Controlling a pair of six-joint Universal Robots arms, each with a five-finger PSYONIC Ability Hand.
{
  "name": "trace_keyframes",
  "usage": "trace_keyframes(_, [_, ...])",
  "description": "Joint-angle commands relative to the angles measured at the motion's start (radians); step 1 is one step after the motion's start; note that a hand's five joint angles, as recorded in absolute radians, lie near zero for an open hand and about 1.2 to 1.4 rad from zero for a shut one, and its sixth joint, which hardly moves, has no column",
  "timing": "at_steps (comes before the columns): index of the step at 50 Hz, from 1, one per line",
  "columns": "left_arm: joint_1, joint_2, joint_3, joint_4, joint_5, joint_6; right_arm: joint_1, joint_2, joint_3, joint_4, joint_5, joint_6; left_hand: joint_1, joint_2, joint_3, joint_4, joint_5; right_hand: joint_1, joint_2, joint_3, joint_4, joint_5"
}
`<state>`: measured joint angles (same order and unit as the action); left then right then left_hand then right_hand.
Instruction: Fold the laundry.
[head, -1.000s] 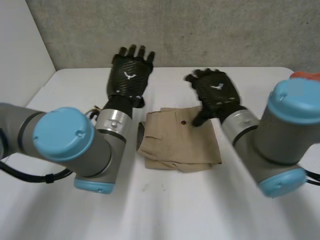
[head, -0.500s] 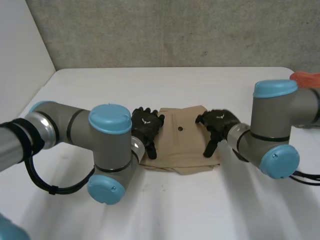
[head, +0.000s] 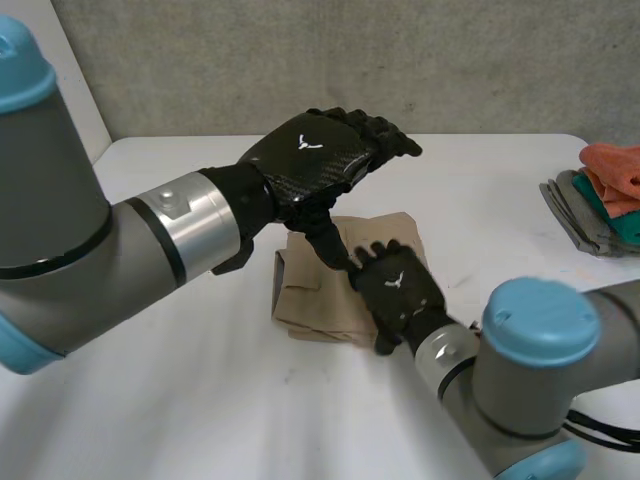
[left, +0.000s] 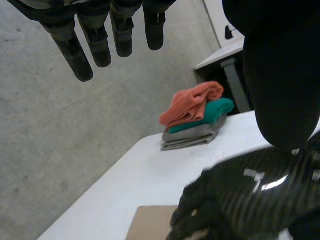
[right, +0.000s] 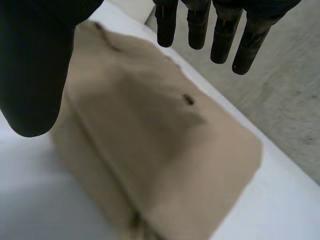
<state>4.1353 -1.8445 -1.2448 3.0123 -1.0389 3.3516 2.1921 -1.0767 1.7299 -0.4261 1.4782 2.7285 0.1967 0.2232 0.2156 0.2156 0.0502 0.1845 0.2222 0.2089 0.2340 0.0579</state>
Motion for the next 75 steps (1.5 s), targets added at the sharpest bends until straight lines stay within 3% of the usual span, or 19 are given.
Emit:
trace_keyframes(1, [-0.003, 0.007, -0.001, -0.001, 0.004, -0.020, 0.002, 0.144, -0.078, -0.102, 0.033, -0.012, 0.073, 0.046, 0.054, 0.054, 0.045, -0.010, -0.048, -0.034, -0.059, -0.058])
trace_keyframes(9, [-0.004, 0.002, -0.012, 0.000, 0.004, -0.017, 0.000, 0.221, -0.176, -0.108, 0.047, -0.043, 0.070, 0.043, 0.051, 0.051, 0.042, 0.009, -0.029, -0.016, -0.041, -0.039])
trace_keyframes(13, [-0.004, -0.002, -0.012, 0.000, 0.002, -0.015, -0.002, 0.242, -0.214, -0.109, 0.042, -0.043, 0.067, 0.040, 0.048, 0.048, 0.039, 0.264, 0.226, 0.240, 0.215, 0.216])
trace_keyframes(21, [-0.004, -0.007, -0.013, 0.013, -0.012, -0.018, -0.002, 0.310, -0.345, -0.089, 0.037, -0.039, 0.067, 0.040, 0.048, 0.048, 0.039, 0.467, 0.429, 0.442, 0.417, 0.419])
trace_keyframes(24, [-0.004, -0.009, -0.016, 0.014, -0.015, -0.017, -0.002, 0.333, -0.389, -0.076, 0.034, -0.039, 0.067, 0.040, 0.048, 0.048, 0.039, 0.663, 0.626, 0.639, 0.614, 0.615])
trace_keyframes(32, [-0.003, -0.005, -0.018, 0.014, -0.015, -0.020, -0.005, 0.391, -0.490, -0.071, 0.016, -0.038, 0.067, 0.040, 0.048, 0.048, 0.039, 0.728, 0.690, 0.704, 0.679, 0.680])
trace_keyframes(34, [-0.004, -0.005, -0.019, 0.014, -0.015, -0.021, -0.008, 0.402, -0.507, -0.065, 0.007, -0.038, 0.067, 0.040, 0.048, 0.048, 0.039, 0.883, 0.845, 0.859, 0.834, 0.835])
trace_keyframes(35, [-0.004, -0.005, -0.019, 0.014, -0.015, -0.021, -0.011, 0.412, -0.524, -0.053, -0.001, -0.038, 0.067, 0.040, 0.048, 0.048, 0.039, 1.148, 1.111, 1.124, 1.099, 1.101])
trace_keyframes(36, [-0.004, -0.005, -0.018, 0.014, -0.015, -0.021, -0.012, 0.414, -0.530, -0.048, -0.005, -0.038, 0.067, 0.040, 0.048, 0.048, 0.039, 1.211, 1.173, 1.187, 1.162, 1.163])
trace_keyframes(41, [-0.003, -0.007, -0.018, 0.014, -0.015, -0.021, -0.046, 0.397, -0.524, -0.043, -0.012, -0.039, 0.067, 0.040, 0.048, 0.048, 0.039, 1.212, 1.174, 1.187, 1.162, 1.164])
trace_keyframes(48, [0.000, -0.001, -0.018, 0.014, -0.015, -0.021, -0.185, 0.284, -0.469, -0.079, -0.051, -0.047, 0.064, 0.037, 0.045, 0.045, 0.036, 1.212, 1.174, 1.187, 1.162, 1.164])
trace_keyframes(54, [0.002, 0.002, -0.018, 0.025, -0.018, -0.023, -0.322, 0.204, -0.470, -0.218, -0.244, -0.029, 0.064, 0.037, 0.045, 0.045, 0.036, 1.212, 1.174, 1.187, 1.162, 1.164])
trace_keyframes(57, [0.003, 0.004, -0.019, 0.030, -0.018, -0.023, -0.366, 0.189, -0.489, -0.284, -0.288, -0.013, 0.067, 0.040, 0.048, 0.048, 0.039, 1.212, 1.174, 1.187, 1.162, 1.164])
trace_keyframes(62, [0.005, 0.005, -0.019, 0.030, -0.018, -0.023, -0.471, 0.161, -0.596, -0.402, -0.312, 0.117, 0.067, 0.040, 0.048, 0.048, 0.039, 1.212, 1.174, 1.187, 1.162, 1.164])
trace_keyframes(69, [0.010, 0.005, -0.021, 0.030, -0.018, -0.024, -0.639, 0.167, -0.707, -0.445, -0.337, 0.295, 0.067, 0.040, 0.048, 0.048, 0.039, 1.212, 1.174, 1.187, 1.162, 1.164])
trace_keyframes(75, [0.008, 0.005, -0.022, 0.030, -0.018, -0.024, -0.788, 0.219, -0.756, -0.499, -0.443, 0.376, 0.067, 0.040, 0.048, 0.048, 0.039, 1.212, 1.174, 1.187, 1.162, 1.164])
